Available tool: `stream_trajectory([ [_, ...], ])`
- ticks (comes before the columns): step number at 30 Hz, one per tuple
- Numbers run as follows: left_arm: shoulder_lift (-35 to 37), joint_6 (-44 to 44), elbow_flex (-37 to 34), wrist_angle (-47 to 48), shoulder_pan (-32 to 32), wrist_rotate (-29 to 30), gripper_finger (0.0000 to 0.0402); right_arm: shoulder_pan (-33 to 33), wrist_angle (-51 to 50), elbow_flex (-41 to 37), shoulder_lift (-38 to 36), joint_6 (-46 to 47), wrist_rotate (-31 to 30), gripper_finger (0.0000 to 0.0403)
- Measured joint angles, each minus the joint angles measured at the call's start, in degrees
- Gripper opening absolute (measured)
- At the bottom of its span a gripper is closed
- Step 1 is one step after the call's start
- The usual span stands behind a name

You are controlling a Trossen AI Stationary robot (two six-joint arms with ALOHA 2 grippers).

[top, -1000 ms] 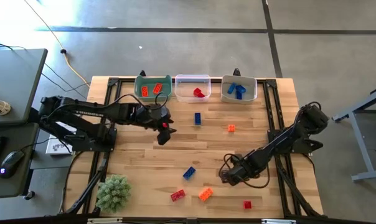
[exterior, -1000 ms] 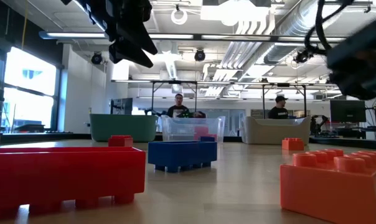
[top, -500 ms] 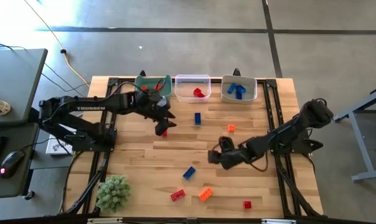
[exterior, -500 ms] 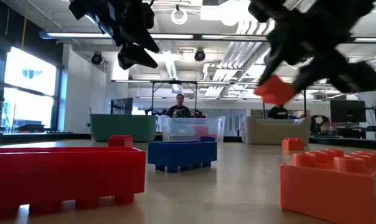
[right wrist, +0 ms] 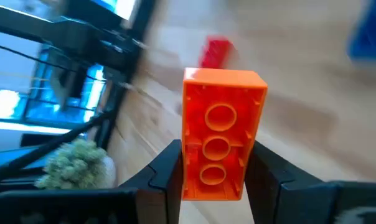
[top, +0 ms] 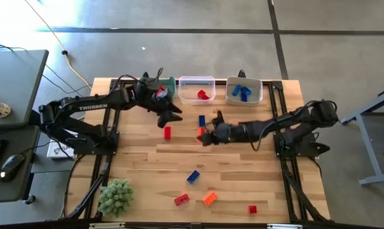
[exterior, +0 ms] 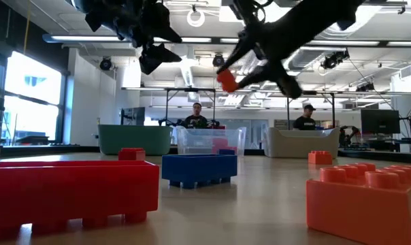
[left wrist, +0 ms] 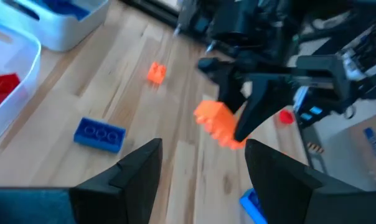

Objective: Sort & place blocks by color
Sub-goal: Put the orange game piece into the green bin

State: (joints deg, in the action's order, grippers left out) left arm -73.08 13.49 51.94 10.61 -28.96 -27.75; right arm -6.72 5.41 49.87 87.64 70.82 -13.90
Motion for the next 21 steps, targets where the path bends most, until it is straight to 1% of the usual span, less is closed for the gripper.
stream_trajectory([
  [4, 0.0, 5.0, 0.0, -3.73, -2.12, -2.43, 0.022, 5.46, 7.65, 0.0, 0.0, -10.47, 5.58, 0.0108],
  [7, 0.0, 9.15, 0.0, -6.9, -3.82, -3.73, 0.022, 9.25, 12.68, 0.0, 0.0, -16.21, 9.81, 0.0108],
  [11, 0.0, 14.73, 0.0, -11.14, -6.02, -3.73, 0.022, 13.72, 16.52, 0.0, 0.0, -19.74, 15.5, 0.0108],
  [15, 0.0, 17.55, 0.0, -14.11, -7.92, -3.67, 0.0221, 17.17, 19.01, 0.0, 0.0, -23.86, 19.85, 0.0108],
  [18, 0.0, 19.32, 0.0, -14.93, -8.94, -3.64, 0.0224, 19.52, 21.1, 0.0, 0.02, -26.93, 22.38, 0.0108],
  [21, -0.06, 21.15, 0.0, -15.05, -9.58, -3.4, 0.0232, 21.67, 25.25, 0.0, 0.02, -29.07, 25.73, 0.0108],
])
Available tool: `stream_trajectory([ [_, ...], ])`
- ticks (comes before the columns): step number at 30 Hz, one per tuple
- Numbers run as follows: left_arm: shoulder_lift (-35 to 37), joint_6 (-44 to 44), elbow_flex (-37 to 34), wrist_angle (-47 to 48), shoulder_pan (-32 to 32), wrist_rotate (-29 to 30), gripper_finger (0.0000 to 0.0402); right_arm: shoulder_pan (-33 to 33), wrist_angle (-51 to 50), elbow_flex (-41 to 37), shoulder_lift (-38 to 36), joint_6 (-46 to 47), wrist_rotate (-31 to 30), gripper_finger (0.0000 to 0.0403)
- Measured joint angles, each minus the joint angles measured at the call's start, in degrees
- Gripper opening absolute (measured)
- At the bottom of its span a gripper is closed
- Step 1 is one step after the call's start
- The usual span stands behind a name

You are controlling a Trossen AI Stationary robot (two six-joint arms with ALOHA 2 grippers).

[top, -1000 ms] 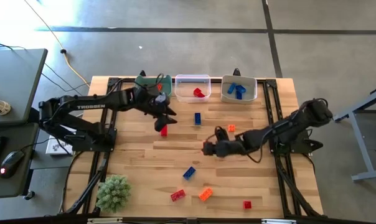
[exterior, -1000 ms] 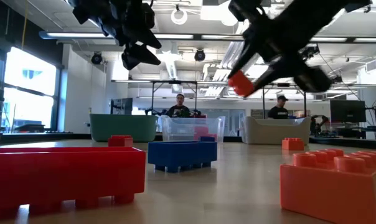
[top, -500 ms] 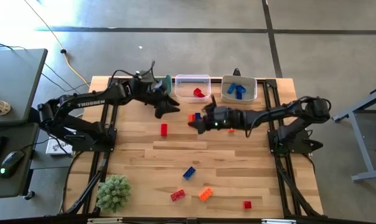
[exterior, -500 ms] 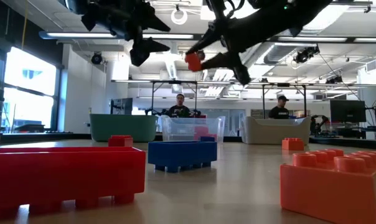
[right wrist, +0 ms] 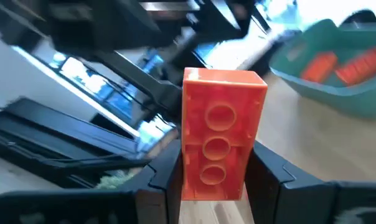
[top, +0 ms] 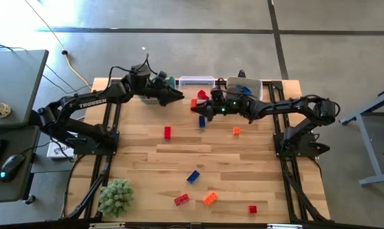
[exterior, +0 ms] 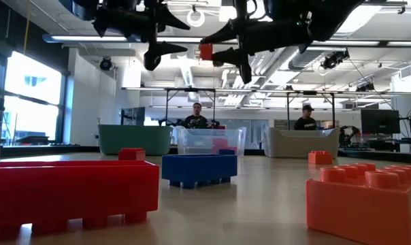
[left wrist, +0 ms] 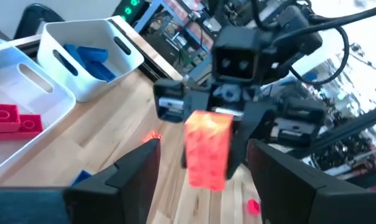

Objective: Sort & place blocks by color
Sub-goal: Put the orange game piece into the green bin

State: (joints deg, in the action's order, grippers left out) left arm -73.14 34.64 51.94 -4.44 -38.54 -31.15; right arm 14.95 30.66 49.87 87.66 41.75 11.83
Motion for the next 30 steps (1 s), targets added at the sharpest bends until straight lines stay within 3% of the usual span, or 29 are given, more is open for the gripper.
stream_trajectory([
  [13, -2.79, 7.4, 0.0, -5.33, 1.2, -0.22, 0.0252, 4.27, 4.33, 0.0, 0.0, -5.98, 7.94, 0.0108],
  [30, -4.12, 7.21, 0.01, -10.41, 3.5, 0.83, 0.0252, 4.29, 4.21, 0.0, 0.02, -5.81, 8.31, 0.0108],
])
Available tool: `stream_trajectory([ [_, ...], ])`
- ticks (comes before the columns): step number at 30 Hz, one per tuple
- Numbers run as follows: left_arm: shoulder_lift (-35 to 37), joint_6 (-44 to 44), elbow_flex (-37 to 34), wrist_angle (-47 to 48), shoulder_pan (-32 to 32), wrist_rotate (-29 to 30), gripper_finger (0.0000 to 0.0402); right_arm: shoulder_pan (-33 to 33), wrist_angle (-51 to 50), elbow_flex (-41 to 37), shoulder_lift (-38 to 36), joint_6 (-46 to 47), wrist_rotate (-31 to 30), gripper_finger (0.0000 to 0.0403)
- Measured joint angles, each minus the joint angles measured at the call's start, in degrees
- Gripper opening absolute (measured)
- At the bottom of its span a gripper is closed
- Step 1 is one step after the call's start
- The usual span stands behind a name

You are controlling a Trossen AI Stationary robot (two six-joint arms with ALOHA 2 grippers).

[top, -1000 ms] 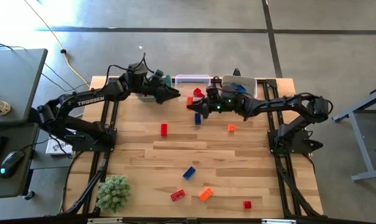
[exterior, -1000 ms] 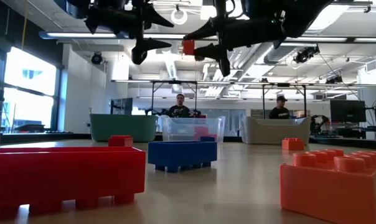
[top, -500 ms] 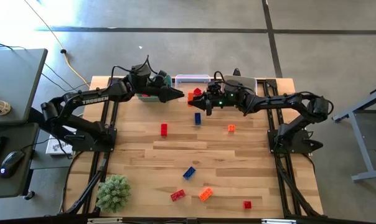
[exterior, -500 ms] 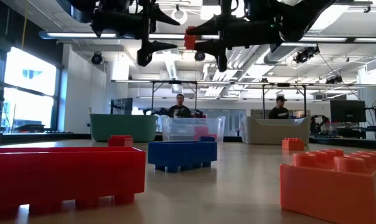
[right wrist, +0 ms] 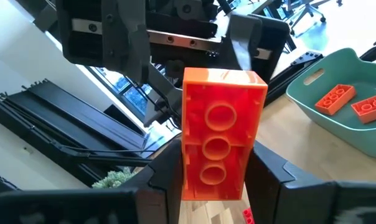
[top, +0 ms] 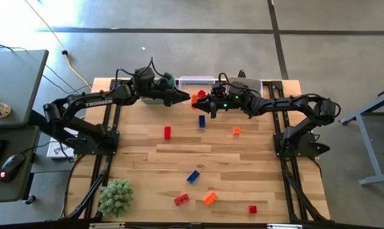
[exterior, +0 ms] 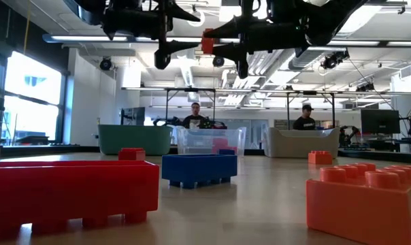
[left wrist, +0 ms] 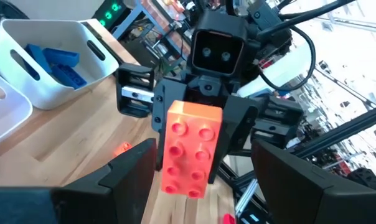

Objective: Sort & place blocks by color
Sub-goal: Put the orange game piece into the green bin

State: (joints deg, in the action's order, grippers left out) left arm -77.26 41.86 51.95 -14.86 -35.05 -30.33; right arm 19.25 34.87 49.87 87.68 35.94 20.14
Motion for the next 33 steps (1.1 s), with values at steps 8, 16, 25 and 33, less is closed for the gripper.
stream_trajectory([
  [8, -3.75, 2.13, -0.01, -5.14, 0.24, -0.98, 0.0252, -0.04, 0.0, 0.0, 0.0, 0.02, 0.02, 0.0108],
  [16, -3.97, 1.5, -0.01, -6.71, 0.19, -1.0, 0.0252, -0.04, 0.0, 0.0, 0.0, 1.58, 0.04, 0.0108],
  [25, -3.97, 1.04, -0.01, -7.1, 0.22, -0.97, 0.0252, -0.04, 0.04, 0.0, 0.0, 3.27, 0.04, 0.0108],
  [33, -3.97, 1.46, -0.01, -7.58, 0.22, -0.96, 0.0252, -0.15, 0.73, 0.0, 0.0, 7.34, -0.56, 0.0108],
])
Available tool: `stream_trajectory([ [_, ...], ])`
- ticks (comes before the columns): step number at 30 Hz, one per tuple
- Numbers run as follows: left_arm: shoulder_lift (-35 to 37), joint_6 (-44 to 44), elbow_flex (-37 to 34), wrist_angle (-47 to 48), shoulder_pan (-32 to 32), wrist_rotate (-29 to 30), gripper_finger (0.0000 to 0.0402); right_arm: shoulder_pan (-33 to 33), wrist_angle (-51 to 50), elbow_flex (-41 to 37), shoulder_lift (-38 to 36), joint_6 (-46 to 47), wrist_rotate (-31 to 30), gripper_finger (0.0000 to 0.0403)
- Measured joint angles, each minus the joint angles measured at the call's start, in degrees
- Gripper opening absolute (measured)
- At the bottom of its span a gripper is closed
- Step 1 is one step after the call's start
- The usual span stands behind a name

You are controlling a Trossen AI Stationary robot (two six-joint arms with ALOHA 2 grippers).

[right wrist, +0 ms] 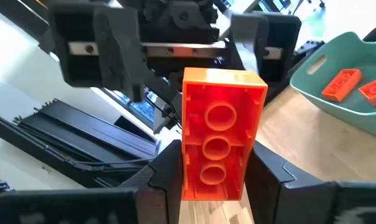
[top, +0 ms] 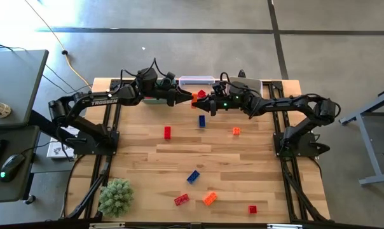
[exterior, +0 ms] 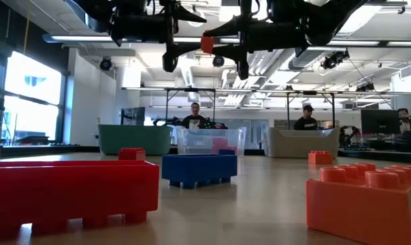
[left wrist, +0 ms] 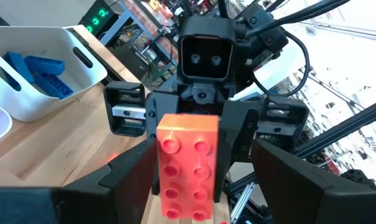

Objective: Sort & place blocks by color
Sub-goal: Put the orange game piece into the green bin

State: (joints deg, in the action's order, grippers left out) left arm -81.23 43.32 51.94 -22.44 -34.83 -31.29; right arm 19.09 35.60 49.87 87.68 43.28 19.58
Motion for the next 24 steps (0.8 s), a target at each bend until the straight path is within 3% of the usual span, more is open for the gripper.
stream_trajectory([
  [17, 0.0, 0.43, 0.0, -0.58, 1.34, 0.09, 0.0237, -1.64, 2.2, 0.5, 0.0, 0.27, -2.9, 0.0108],
  [24, 0.0, 0.03, 0.0, -0.81, 1.48, 2.49, 0.0219, -1.65, -3.44, 4.35, 0.0, -2.74, -2.16, 0.0108],
])
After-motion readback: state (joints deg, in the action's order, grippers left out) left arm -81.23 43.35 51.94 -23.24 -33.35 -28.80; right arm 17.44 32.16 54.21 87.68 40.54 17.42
